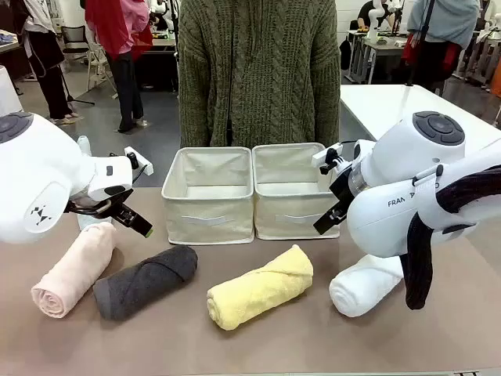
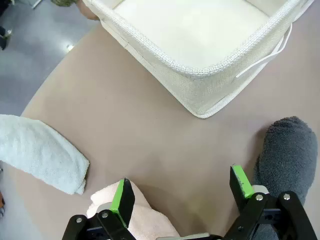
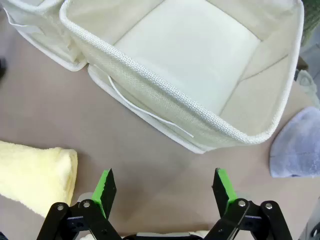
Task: Sort the towels based on their folding style.
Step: Pick up one triangle-folded towel and place it in the left Fabric basket.
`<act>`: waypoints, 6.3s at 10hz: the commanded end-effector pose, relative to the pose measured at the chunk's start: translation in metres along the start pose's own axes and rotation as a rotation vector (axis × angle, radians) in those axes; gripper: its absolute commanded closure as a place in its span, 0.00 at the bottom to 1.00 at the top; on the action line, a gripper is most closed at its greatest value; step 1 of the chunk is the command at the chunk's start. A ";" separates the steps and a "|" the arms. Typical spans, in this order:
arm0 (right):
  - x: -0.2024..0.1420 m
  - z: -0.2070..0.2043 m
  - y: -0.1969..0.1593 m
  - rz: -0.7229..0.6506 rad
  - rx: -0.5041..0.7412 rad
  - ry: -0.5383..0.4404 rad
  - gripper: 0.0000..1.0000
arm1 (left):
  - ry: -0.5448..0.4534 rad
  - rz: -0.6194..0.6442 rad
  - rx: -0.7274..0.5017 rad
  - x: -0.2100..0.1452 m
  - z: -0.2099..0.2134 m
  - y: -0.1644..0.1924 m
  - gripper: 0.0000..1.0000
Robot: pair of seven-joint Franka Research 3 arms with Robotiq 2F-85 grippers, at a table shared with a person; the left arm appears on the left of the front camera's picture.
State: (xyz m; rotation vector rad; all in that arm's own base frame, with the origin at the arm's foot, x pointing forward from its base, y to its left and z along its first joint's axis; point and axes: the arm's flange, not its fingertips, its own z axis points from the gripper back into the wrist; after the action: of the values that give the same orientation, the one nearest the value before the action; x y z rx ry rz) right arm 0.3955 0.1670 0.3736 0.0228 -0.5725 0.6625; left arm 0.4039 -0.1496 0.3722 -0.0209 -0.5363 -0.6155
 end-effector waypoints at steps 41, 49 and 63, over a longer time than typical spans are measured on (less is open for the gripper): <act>-0.102 0.296 -0.244 0.035 0.723 -0.517 0.00 | -0.405 -0.285 -0.676 -0.007 0.271 0.215 0.00; -0.143 0.309 -0.262 -0.187 0.525 -0.495 0.00 | -0.427 -0.089 -0.641 -0.077 0.278 0.261 0.00; -0.152 0.316 -0.268 -0.189 0.516 -0.473 0.00 | -0.408 -0.057 -0.620 -0.087 0.280 0.270 0.00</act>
State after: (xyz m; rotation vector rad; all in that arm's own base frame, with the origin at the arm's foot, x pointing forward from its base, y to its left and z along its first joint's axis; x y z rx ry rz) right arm 0.2989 -0.1945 0.6065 0.7198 -0.8120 0.5980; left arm 0.3610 0.1676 0.6083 -0.7241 -0.7147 -0.8143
